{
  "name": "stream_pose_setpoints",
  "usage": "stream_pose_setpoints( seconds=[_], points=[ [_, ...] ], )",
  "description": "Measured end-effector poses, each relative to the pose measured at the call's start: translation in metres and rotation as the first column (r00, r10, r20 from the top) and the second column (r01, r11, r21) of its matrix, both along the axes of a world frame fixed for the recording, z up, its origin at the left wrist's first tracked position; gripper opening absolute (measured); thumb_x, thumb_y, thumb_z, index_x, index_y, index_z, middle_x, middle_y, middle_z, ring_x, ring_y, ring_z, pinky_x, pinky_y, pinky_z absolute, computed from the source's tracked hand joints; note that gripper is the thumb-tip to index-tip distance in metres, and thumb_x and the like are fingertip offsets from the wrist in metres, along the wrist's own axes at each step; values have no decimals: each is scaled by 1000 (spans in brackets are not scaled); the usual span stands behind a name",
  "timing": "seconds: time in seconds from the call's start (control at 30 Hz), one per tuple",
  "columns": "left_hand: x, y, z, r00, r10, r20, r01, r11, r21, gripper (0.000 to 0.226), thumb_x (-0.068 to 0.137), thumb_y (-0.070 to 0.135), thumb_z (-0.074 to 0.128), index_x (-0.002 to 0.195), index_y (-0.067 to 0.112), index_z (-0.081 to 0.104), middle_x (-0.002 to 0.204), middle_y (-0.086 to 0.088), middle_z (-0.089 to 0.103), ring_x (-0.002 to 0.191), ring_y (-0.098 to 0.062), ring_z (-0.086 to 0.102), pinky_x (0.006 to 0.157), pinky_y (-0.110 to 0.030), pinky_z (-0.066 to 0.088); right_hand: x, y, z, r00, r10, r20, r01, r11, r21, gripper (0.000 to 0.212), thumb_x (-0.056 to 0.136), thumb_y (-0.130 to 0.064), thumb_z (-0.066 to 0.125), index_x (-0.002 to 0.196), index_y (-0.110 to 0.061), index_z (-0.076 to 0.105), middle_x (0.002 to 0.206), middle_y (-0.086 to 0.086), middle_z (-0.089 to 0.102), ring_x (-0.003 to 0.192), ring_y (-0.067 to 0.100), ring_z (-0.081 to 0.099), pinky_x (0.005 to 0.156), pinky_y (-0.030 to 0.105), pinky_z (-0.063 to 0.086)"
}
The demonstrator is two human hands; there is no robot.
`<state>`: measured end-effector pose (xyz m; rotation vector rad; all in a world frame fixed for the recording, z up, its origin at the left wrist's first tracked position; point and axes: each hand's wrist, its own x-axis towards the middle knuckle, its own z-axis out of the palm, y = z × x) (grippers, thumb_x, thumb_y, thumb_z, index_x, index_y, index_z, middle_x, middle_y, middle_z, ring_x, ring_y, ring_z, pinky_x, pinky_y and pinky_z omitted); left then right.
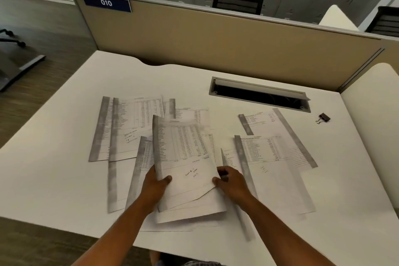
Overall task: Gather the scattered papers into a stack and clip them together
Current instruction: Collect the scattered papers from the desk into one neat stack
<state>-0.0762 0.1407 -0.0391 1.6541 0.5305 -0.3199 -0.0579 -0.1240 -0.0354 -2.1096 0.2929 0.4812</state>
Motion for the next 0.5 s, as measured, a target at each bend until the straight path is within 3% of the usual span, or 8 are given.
stream_pose_setpoints(
  seconds=[0.1, 0.2, 0.33, 0.5],
  points=[
    [6, 0, 28, 995, -40, 86, 28, 991, 128, 60, 91, 17, 66, 144, 21, 40, 140, 0, 52, 127, -27, 51, 106, -51, 44, 10, -3, 15, 983, -166, 72, 158, 982, 106, 62, 83, -35, 83, 137, -23, 54, 122, -6, 63, 105, 12, 64, 92, 39, 59],
    [19, 6, 56, 974, -160, 161, 126, 971, 204, 58, 90, 25, 68, 142, 23, 41, 135, 1, 54, 122, -26, 53, 102, -51, 47, 21, -9, 41, 948, -314, 44, 278, 889, 364, 76, 76, -31, 88, 138, -27, 44, 122, -7, 61, 108, 8, 62, 85, 28, 54],
    [33, 10, 87, 941, -282, 185, 251, 953, 170, 71, 80, 48, 72, 141, 31, 39, 136, 4, 54, 119, -25, 57, 96, -53, 52, 33, -11, 77, 948, -318, 20, 229, 723, 651, 58, 76, -18, 85, 127, -22, 59, 120, -2, 74, 111, 18, 70, 85, 30, 59],
    [36, -4, 103, 908, -358, 219, 321, 928, 190, 83, 76, 54, 73, 146, 34, 32, 143, 7, 48, 126, -21, 51, 102, -50, 48, 31, 7, 93, 915, -402, 32, 260, 649, 714, 59, 67, -17, 88, 121, -19, 66, 110, 1, 78, 98, 25, 75, 77, 38, 63]
  ],
)
